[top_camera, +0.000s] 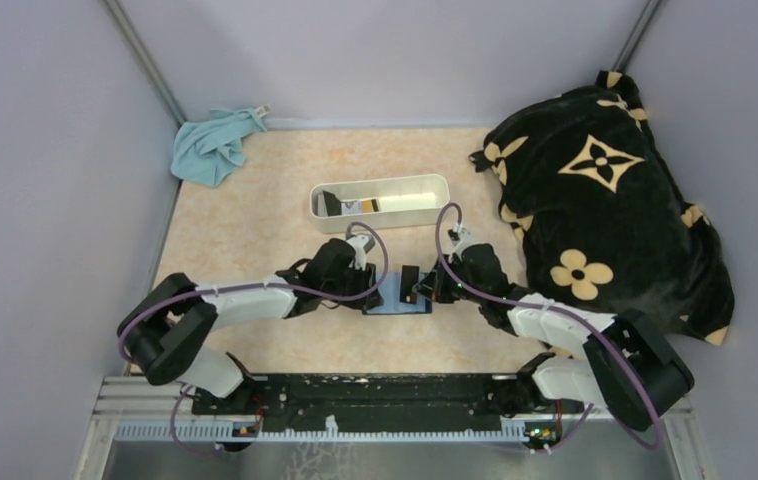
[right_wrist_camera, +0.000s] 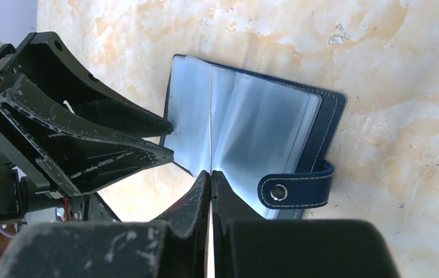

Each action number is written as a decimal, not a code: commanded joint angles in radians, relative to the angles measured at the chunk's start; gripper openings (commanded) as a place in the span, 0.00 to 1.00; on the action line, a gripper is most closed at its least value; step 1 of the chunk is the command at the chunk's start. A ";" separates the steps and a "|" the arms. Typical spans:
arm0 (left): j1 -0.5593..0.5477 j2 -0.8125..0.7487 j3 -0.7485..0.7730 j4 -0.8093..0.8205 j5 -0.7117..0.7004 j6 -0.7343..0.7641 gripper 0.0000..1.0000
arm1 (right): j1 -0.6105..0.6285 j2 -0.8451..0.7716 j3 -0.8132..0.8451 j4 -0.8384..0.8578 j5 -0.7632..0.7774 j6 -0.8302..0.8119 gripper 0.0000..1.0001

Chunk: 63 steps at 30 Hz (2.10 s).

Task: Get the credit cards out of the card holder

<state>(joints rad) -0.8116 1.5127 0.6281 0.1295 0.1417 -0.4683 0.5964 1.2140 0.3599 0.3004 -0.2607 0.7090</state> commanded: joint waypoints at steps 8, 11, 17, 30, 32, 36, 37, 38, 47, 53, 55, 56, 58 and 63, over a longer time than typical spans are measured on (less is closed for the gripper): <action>0.008 -0.285 -0.008 -0.017 0.042 0.022 0.58 | -0.017 -0.139 0.019 0.047 -0.144 -0.043 0.00; 0.014 -0.336 -0.030 0.019 0.089 0.024 0.53 | -0.028 -0.148 -0.020 0.180 -0.239 -0.010 0.00; 0.032 -0.422 -0.131 0.206 0.299 0.002 0.53 | -0.032 -0.146 -0.097 0.437 -0.378 0.081 0.00; 0.046 -0.431 -0.178 0.343 0.392 -0.038 0.42 | -0.032 -0.096 -0.122 0.662 -0.529 0.149 0.00; 0.046 -0.426 -0.174 0.362 0.404 -0.049 0.35 | -0.032 -0.080 -0.124 0.689 -0.533 0.160 0.00; 0.048 -0.416 -0.168 0.388 0.423 -0.067 0.18 | -0.032 -0.054 -0.125 0.734 -0.536 0.178 0.00; 0.048 -0.416 -0.167 0.390 0.423 -0.068 0.13 | -0.032 -0.049 -0.125 0.739 -0.534 0.179 0.00; 0.048 -0.417 -0.168 0.390 0.424 -0.068 0.06 | -0.031 -0.046 -0.125 0.744 -0.533 0.180 0.00; 0.067 -0.430 -0.126 0.265 0.308 -0.057 0.00 | -0.033 -0.043 -0.128 0.731 -0.484 0.174 0.25; 0.255 -0.339 0.109 -0.031 0.221 -0.054 0.00 | -0.036 -0.125 -0.112 0.493 -0.341 0.068 0.42; 0.290 -0.288 0.213 -0.134 0.143 -0.022 0.00 | -0.036 -0.148 -0.097 0.415 -0.309 0.026 0.42; 0.306 -0.254 0.283 -0.202 0.099 -0.003 0.00 | -0.037 -0.157 -0.090 0.382 -0.299 0.006 0.42; 0.347 -0.154 0.432 -0.350 0.057 0.024 0.00 | -0.037 -0.168 -0.077 0.326 -0.285 -0.024 0.42; 0.422 0.078 0.747 -0.603 0.075 0.065 0.00 | -0.038 -0.165 -0.056 0.259 -0.277 -0.073 0.42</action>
<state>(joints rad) -0.4309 1.4635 1.2011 -0.1814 0.2512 -0.4679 0.5663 1.0649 0.2413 0.6216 -0.5694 0.7158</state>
